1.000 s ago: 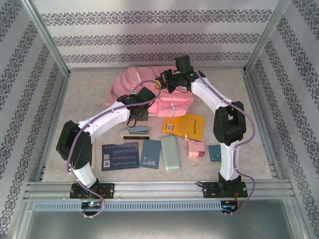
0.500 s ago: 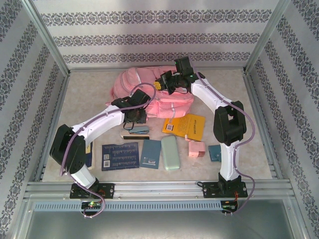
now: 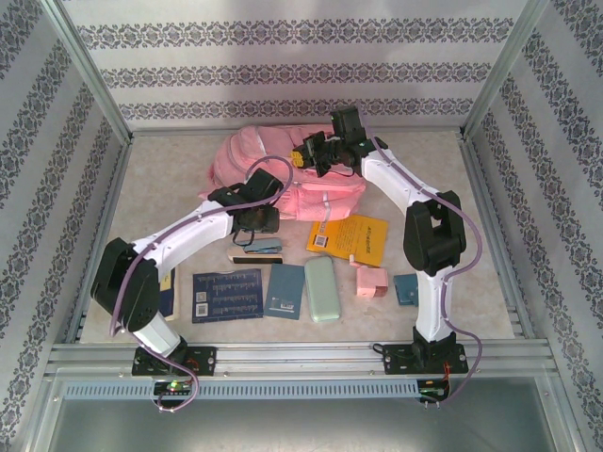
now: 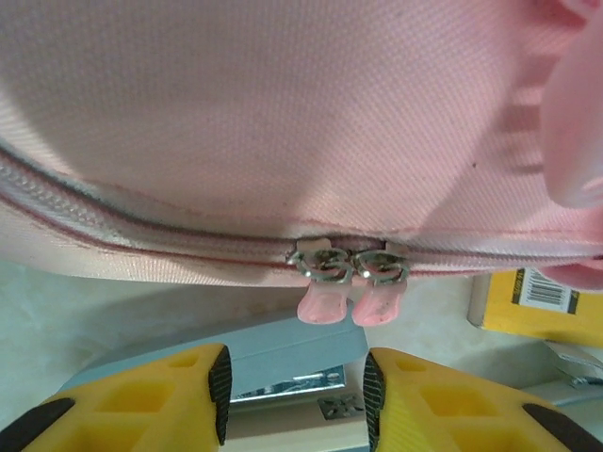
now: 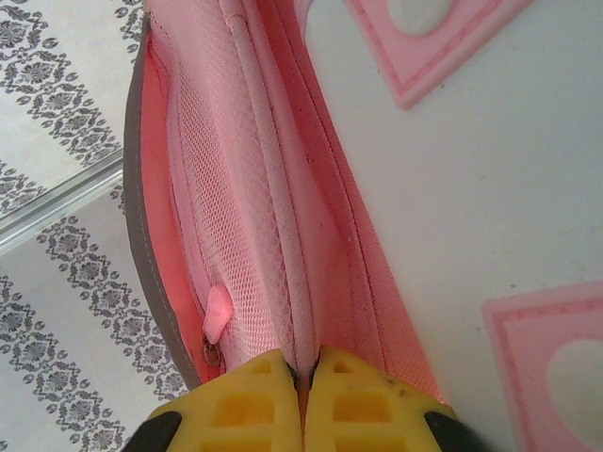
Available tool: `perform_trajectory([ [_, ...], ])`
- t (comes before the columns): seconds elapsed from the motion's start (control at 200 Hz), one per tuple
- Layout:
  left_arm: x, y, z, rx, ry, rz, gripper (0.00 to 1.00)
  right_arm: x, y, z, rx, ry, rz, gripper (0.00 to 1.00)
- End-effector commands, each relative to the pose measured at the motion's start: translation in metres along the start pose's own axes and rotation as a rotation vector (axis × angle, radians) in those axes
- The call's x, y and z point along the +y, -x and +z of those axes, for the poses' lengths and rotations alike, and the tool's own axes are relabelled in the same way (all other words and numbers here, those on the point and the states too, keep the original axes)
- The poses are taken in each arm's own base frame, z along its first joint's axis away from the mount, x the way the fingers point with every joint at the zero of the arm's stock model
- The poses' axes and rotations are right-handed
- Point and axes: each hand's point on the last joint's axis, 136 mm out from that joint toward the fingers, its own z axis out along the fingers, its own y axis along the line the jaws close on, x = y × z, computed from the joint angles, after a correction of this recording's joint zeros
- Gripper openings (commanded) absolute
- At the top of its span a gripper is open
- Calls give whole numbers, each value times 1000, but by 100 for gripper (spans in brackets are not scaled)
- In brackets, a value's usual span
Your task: Pack the student bag
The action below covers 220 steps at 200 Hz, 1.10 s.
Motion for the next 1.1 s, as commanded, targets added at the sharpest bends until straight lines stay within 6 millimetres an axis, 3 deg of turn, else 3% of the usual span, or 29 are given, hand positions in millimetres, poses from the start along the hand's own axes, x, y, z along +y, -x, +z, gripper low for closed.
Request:
perform_trajectory([
  [0.0,2,18,1,-55,33,-21,44,53,-41,-31,74,150,-96,0],
  [0.305,10,34,8,-100,110,-15,48,50,-52,-32,98,154,-91,0],
  [0.555,15,39,10,-117,151,11,29,52,-58,-34,109,163,-96,0],
  [0.735,26,33,17,-100,162,13,22,58,-58,-38,111,177,-105,0],
  [0.8,28,31,21,-86,153,12,27,59,-59,-39,113,181,-107,0],
  [0.884,29,31,23,-79,138,17,43,61,-59,-39,117,186,-111,0],
  [1.094,20,32,28,-81,83,93,48,63,-62,-39,142,194,-115,0],
])
